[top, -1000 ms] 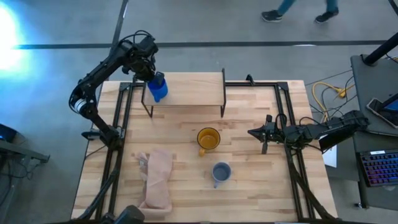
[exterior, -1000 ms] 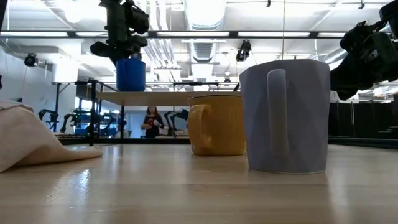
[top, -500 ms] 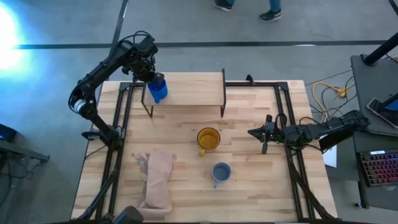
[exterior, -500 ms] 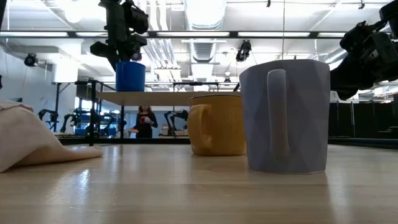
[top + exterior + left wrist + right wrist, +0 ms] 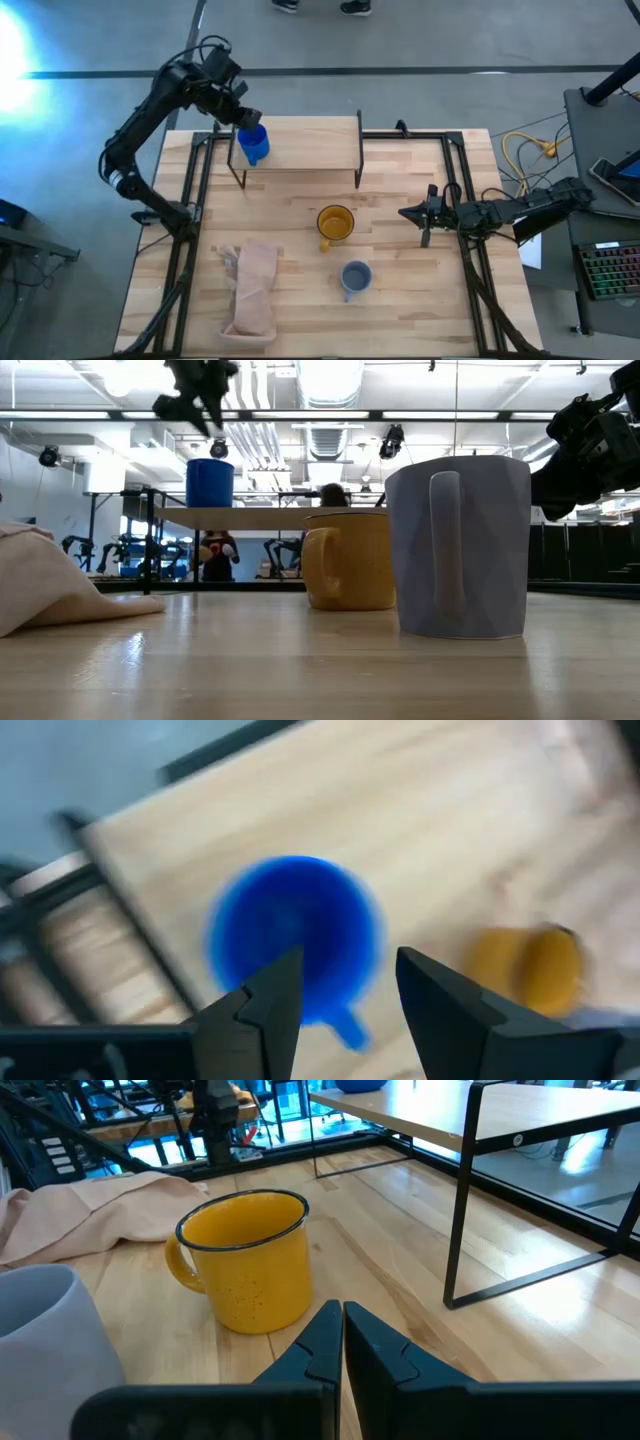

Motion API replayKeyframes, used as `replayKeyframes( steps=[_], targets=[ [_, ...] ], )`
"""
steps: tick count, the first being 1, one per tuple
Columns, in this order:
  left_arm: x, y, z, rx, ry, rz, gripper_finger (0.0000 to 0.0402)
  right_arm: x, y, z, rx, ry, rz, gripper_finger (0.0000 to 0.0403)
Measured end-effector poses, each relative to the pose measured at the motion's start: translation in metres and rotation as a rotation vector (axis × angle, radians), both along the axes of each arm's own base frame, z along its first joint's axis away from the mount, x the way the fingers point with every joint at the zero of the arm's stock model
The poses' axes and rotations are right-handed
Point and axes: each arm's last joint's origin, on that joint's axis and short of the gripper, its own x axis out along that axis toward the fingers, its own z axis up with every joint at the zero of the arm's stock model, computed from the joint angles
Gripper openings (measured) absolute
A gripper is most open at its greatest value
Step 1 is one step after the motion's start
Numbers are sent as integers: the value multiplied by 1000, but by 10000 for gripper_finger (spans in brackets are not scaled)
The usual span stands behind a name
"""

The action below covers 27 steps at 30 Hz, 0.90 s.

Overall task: Stack small to large cups/mugs on shelf
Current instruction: Put the light blue mug on the shelf

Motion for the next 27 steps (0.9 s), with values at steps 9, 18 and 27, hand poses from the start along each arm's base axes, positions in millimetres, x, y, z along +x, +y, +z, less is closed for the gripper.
replayKeyframes(
  steps=[9, 18, 27],
  targets=[
    [25, -69, 16, 82, -185, -286, 146, 0, 0, 0, 0, 0, 0, 9],
    [58, -103, -7, 47, -191, -454, 146, 0, 0, 0, 0, 0, 0, 9],
    [53, -111, -2, 108, -219, -421, 146, 0, 0, 0, 0, 0, 0, 9]
  ],
)
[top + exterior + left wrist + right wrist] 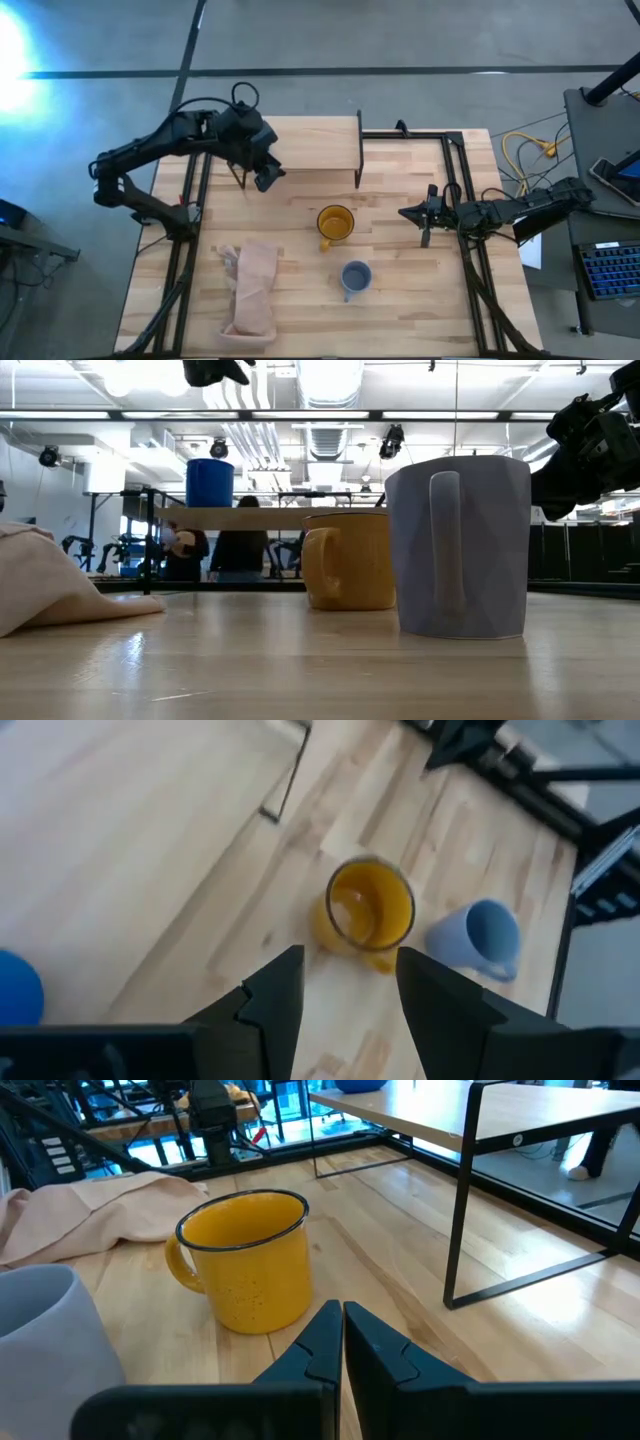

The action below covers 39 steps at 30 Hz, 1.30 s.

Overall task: Stack small to large cups/mugs on shelf
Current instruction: Put the light blue mug on the shelf

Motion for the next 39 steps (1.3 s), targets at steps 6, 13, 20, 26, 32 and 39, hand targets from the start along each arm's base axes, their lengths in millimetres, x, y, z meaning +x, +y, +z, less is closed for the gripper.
replayKeyframes(
  steps=[6, 13, 20, 26, 32, 39],
  targets=[
    [-3, -6, 14, 31, -127, -23, 146, -2, -5, 1, -138, 18, -164, 9],
    [-12, -22, 24, 40, -191, -84, 146, -3, -8, 2, -174, 23, -263, 9],
    [-15, -35, 40, 66, -342, -146, 146, -3, -8, 2, -205, 36, -259, 9],
    [-16, -41, 50, 105, -446, -216, 146, 0, -8, 24, 30, -262, -296, 9],
    [-12, -43, 54, 84, -523, -287, 146, -11, -11, 65, 337, -763, -308, 9],
    [3, -44, 43, 76, -550, -356, 146, -16, -2, 93, 260, -995, 109, 9]
  ],
)
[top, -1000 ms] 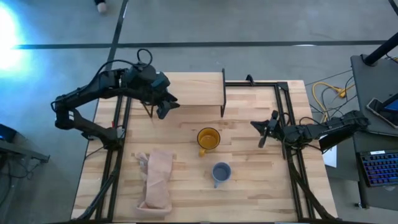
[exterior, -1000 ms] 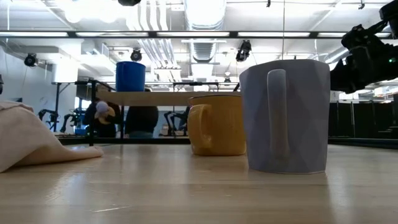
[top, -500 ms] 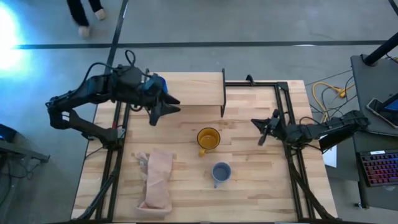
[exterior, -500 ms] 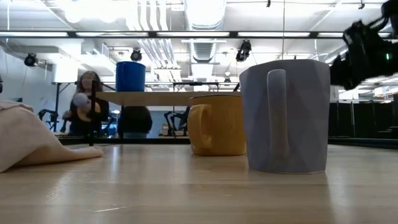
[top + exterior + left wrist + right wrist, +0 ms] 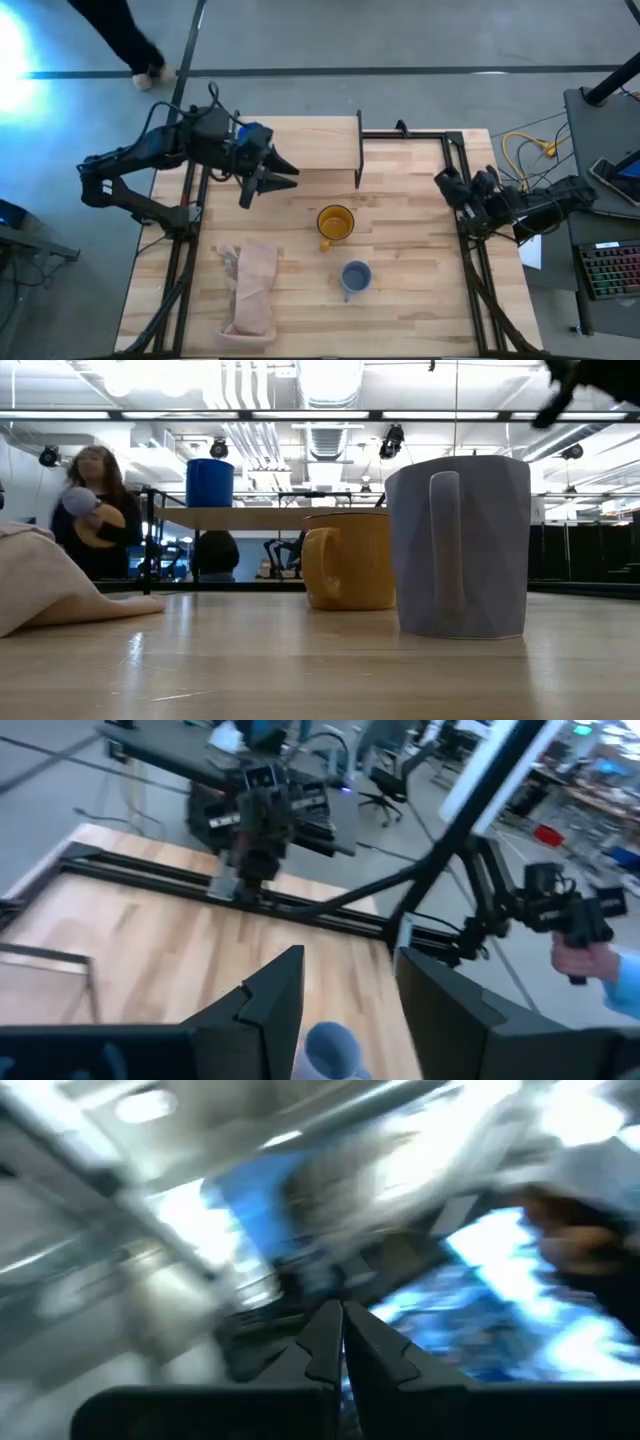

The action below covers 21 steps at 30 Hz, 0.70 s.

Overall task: Stack small to large cups/mugs on shelf
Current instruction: Put the light blue mug on the shelf

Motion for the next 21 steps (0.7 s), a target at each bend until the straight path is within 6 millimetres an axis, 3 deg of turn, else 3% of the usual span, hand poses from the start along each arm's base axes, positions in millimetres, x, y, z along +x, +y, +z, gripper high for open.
replayKeyframes(
  steps=[4, 11, 17, 21],
  targets=[
    [11, -1, -18, -52, -11, -54, 146, 20, 6, 33, -67, 34, 17, 9],
    [5, -1, -33, -85, -41, -51, 146, 85, 17, 105, -218, 170, -114, 9],
    [-22, -4, -35, -103, -52, -37, 146, 132, 22, 120, -106, 775, -164, 9],
    [-42, -4, -37, -121, -71, 1, 146, 151, 26, 141, 42, 930, -115, 9]
  ],
)
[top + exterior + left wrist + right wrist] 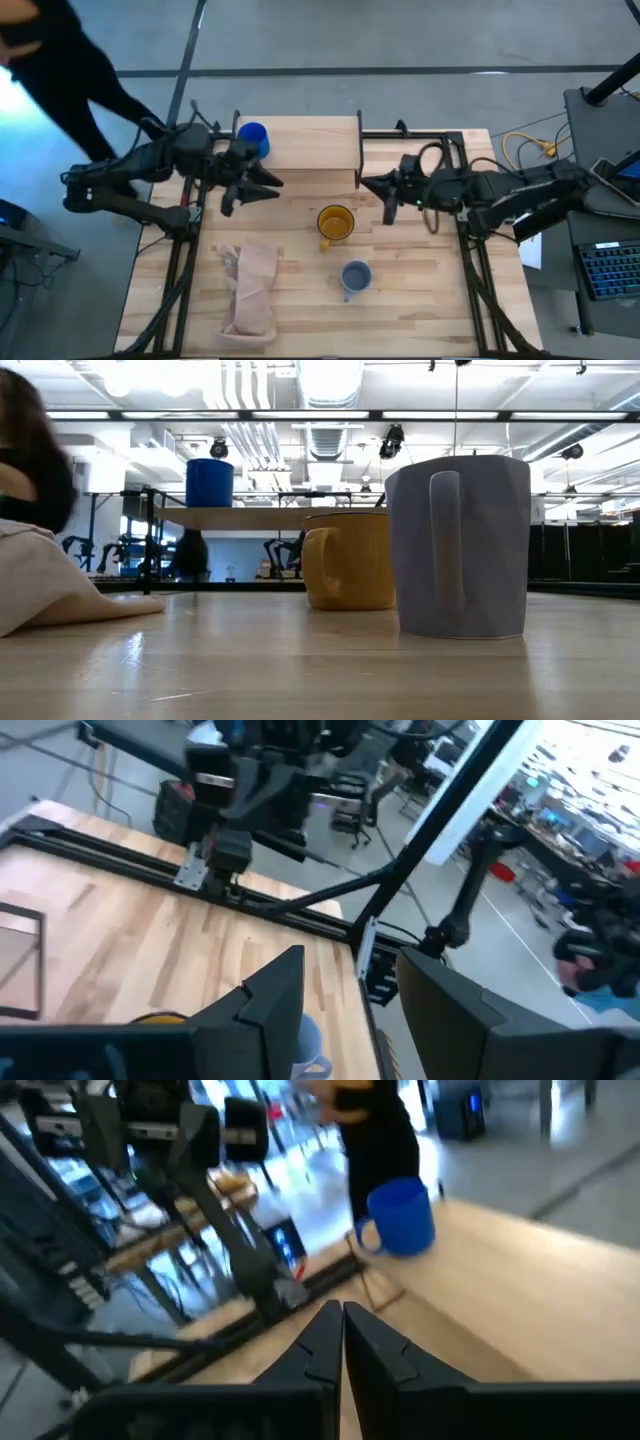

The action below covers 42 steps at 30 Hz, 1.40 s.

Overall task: Stack small to large cups/mugs on shelf
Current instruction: Put the light blue mug on the shelf

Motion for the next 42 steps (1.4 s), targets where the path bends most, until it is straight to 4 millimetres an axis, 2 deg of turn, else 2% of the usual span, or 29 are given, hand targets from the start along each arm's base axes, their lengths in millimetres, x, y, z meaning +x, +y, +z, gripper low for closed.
replayKeyframes(
  steps=[4, 9, 11, 13, 18, 23, 31, 36, 42],
  targets=[
    [-20, 0, -2, 9, -34, 50, 146, 20, 4, 19, -16, 102, -2, 9],
    [-34, -1, -8, 13, -50, 71, 146, 40, 9, 55, -59, 56, 35, 9],
    [-37, -1, -10, 13, -51, 71, 146, 46, 11, 63, -70, 80, 66, 9],
    [-39, -2, -12, 19, -56, 70, 146, 49, 10, 62, -9, 152, 42, 9],
    [-38, -1, -16, 67, -49, 63, 146, 41, 9, 50, 226, 374, -102, 15],
    [-37, -1, -16, 105, -53, 54, 146, 41, 24, 30, 418, 559, -214, 56],
    [-46, -4, -21, 160, -11, -16, 146, 56, 56, 9, 650, 624, -376, 126],
    [-63, -5, -24, 190, 16, -25, 146, 66, 67, -18, 760, 710, -505, 143],
    [-75, -6, -22, 202, 0, -13, 146, 82, 86, -58, 963, 886, -622, 139]
  ],
)
